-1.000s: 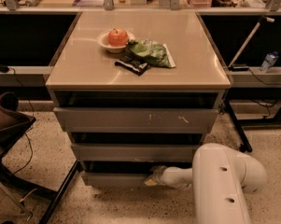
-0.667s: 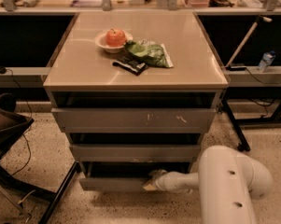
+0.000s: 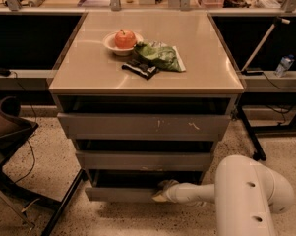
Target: Open bottom drawer
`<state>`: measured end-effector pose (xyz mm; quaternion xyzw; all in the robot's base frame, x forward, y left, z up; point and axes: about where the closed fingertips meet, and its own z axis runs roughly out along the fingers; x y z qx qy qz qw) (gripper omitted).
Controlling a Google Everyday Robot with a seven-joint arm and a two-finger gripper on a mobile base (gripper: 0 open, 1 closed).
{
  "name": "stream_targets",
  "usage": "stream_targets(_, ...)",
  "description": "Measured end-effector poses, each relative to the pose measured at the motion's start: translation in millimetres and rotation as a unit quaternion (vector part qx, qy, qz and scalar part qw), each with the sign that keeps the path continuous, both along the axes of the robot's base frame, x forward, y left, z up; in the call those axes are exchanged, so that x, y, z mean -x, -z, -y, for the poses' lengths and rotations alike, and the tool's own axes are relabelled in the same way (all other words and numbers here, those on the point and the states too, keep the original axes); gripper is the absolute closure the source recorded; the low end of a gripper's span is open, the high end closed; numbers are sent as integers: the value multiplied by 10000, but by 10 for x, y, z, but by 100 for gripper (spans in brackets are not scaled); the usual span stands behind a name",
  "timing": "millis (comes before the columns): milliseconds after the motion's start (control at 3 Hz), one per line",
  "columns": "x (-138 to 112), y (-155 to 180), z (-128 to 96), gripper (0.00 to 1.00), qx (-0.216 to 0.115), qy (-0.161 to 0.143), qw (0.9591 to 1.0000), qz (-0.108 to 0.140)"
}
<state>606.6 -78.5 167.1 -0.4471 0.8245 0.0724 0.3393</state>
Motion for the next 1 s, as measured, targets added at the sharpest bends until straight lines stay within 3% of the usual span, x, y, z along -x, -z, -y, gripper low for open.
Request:
stream_targets(333,157,44,63,100,73,23,10000,18)
stream_targets(667,177,9,24,100,73,22,10000,18)
stream_targets(1000,358,61,-45,100,38,-53,10000,27)
